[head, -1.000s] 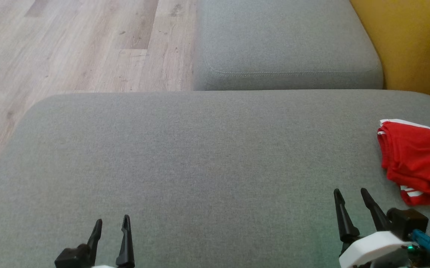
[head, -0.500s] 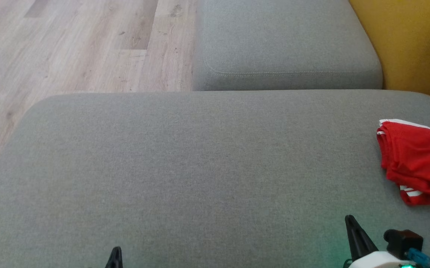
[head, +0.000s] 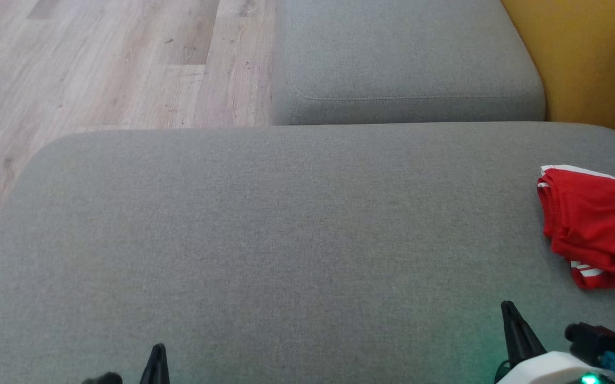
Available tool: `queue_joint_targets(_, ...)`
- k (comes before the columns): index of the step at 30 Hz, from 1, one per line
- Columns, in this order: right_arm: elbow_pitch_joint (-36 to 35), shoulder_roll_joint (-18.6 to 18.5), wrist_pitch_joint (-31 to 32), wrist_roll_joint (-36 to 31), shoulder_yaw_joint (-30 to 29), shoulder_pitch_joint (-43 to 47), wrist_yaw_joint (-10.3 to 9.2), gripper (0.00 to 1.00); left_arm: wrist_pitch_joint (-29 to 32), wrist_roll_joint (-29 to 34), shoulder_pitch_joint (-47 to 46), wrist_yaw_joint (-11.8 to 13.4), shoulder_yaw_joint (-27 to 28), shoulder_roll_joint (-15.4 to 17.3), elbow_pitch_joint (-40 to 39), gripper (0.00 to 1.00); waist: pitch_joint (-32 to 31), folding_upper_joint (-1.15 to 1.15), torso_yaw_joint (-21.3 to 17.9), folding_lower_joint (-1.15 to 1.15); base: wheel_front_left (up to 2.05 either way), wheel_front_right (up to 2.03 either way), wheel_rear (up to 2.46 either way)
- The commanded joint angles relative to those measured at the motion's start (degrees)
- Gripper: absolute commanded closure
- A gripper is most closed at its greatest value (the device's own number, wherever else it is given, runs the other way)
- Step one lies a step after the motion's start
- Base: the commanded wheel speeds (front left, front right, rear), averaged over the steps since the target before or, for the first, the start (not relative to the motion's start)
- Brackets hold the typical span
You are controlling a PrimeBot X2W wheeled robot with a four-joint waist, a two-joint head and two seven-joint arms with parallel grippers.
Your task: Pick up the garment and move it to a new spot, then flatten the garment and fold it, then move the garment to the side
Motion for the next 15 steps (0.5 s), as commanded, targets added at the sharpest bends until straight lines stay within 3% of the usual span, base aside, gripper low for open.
queue_joint_targets(1,-2.0,-0.1,0.1,1.5,-0.4,-3.2,0.07,1.00,0.3,-0.8,-3.3,-0.4,1.7,0.2,-1.5,1.00,0.1,0.00,0.0,0.00,0.00,0.00,0.00)
queue_joint_targets(15,-2.0,-0.1,1.1,10.6,-1.3,-4.8,0.11,1.00,2.4,-6.7,-4.6,-2.9,5.9,-1.4,-1.6,1.00,0.9,0.00,-0.6,0.00,0.00,0.00,0.00)
